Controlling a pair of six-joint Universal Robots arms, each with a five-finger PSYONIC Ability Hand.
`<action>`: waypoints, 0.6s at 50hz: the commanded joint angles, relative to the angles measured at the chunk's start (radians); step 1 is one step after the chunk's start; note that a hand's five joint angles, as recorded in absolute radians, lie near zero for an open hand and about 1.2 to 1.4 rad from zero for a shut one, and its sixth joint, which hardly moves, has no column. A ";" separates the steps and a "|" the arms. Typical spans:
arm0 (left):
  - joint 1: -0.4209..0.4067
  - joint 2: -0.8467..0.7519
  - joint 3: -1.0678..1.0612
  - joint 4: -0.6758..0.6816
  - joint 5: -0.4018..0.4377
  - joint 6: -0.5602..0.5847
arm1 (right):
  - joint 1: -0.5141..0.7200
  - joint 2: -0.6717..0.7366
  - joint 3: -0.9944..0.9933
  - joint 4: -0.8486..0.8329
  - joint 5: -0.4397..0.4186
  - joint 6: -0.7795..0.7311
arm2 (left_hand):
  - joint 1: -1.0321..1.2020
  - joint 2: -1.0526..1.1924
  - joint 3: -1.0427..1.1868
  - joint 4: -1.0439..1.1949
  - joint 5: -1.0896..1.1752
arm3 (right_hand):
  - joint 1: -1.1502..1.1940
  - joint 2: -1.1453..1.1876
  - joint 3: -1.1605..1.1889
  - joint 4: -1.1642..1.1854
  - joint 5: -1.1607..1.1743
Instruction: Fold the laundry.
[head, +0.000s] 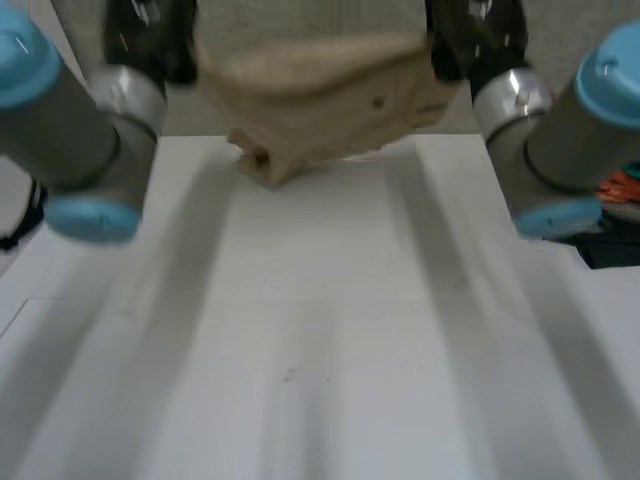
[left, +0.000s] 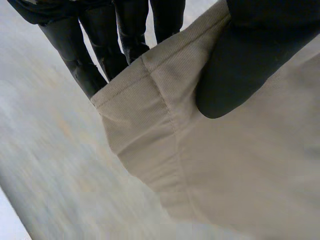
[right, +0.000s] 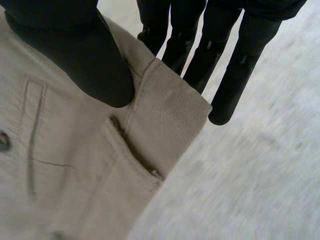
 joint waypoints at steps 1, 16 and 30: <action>-0.039 0.033 -0.314 -0.051 0.009 0.108 | -0.054 -0.033 0.433 -0.036 -0.166 -0.051 | 0.214 0.200 0.210 0.201 0.243 | 0.293 0.216 0.206 0.200 0.210; -0.133 0.136 -0.546 -0.433 -0.038 0.188 | -0.150 -0.194 0.570 0.644 -0.194 -0.356 | 0.214 0.200 0.210 0.201 0.243 | 0.293 0.216 0.206 0.200 0.210; -0.225 0.183 -0.550 -0.741 0.031 0.196 | -0.181 -0.296 0.627 1.080 -0.200 -0.674 | -0.016 -0.030 -0.020 -0.029 0.013 | 0.293 0.216 0.206 0.200 0.210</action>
